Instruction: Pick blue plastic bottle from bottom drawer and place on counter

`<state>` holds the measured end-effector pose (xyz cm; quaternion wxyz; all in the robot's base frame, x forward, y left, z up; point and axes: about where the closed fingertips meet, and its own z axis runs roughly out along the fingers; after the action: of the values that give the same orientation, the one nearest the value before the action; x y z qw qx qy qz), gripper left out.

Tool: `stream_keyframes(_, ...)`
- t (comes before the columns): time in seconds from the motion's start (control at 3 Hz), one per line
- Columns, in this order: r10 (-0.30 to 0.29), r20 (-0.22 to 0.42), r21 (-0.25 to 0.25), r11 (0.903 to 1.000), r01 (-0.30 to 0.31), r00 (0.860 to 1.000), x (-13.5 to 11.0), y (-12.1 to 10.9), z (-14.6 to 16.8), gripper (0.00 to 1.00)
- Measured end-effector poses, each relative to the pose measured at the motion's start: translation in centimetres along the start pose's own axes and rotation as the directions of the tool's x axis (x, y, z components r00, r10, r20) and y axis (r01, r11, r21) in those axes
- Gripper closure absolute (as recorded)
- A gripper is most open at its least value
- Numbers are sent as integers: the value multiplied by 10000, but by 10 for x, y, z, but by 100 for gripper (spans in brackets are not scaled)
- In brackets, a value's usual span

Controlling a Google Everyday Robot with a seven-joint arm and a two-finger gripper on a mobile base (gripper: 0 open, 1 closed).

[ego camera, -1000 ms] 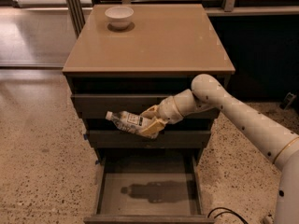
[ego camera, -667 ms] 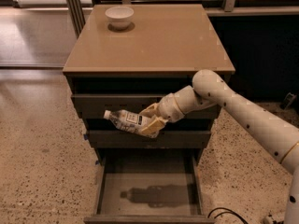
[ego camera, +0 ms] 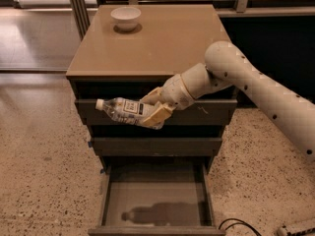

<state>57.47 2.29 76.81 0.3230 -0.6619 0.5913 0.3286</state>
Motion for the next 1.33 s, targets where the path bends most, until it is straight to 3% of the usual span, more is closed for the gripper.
stream_keyframes(0.33,-1087,-39,-254,9938,1086,9941,-70,-56,-26,100)
stream_keyframes(0.67,-1088,-38,-255,9938,1087,9941,-70,-56,-26,100)
stream_keyframes(1.0,-1570,275,-554,9858,1583,9872,-98,-63,-38,100)
stream_keyframes(1.33,-2149,680,-816,9721,2201,9743,-129,-79,-49,100)
